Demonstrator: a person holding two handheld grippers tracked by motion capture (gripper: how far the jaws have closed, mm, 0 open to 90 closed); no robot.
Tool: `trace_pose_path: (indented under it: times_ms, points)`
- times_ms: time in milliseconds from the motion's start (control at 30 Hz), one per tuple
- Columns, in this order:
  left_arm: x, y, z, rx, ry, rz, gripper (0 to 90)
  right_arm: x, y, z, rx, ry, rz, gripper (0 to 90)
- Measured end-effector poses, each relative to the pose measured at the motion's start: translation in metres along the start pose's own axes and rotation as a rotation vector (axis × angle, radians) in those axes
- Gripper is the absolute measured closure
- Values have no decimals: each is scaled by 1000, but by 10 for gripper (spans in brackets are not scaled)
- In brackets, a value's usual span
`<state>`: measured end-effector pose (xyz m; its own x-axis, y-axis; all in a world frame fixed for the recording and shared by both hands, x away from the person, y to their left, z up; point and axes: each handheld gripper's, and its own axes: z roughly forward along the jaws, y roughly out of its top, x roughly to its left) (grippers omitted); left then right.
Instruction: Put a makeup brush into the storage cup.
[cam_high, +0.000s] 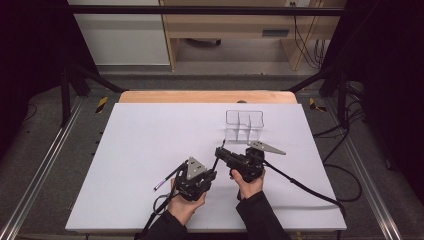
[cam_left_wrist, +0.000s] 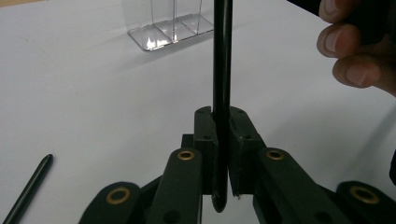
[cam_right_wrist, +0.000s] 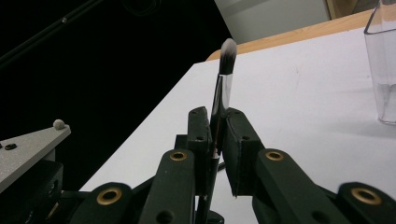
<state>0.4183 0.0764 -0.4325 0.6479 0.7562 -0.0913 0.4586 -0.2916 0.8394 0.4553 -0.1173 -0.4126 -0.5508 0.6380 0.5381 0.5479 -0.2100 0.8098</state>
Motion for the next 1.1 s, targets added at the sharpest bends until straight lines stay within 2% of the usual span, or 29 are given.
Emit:
trace_pose_path:
  times_ms: [467, 567, 633, 700, 767, 1100]
  points:
    - [-1, -1, -2, -9, -11, 31, 811, 2, 0, -3, 0, 45, -3, 841]
    - [1, 0, -4, -4, -23, 45, 766, 3, 1, -4, 0, 43, -7, 841]
    - [2, 0, -5, 0, -49, 60, 727, 2, 1, -5, -7, 38, -22, 841]
    - [3, 0, -6, 0, -52, 75, 705, 3, 2, -6, -11, 32, -34, 841]
    - [5, 1, -7, 5, -83, 81, 665, 3, 3, -7, -16, 27, -46, 841]
    - [13, 2, -18, 16, -96, 140, 499, 2, 5, -11, -20, 2, -94, 841]
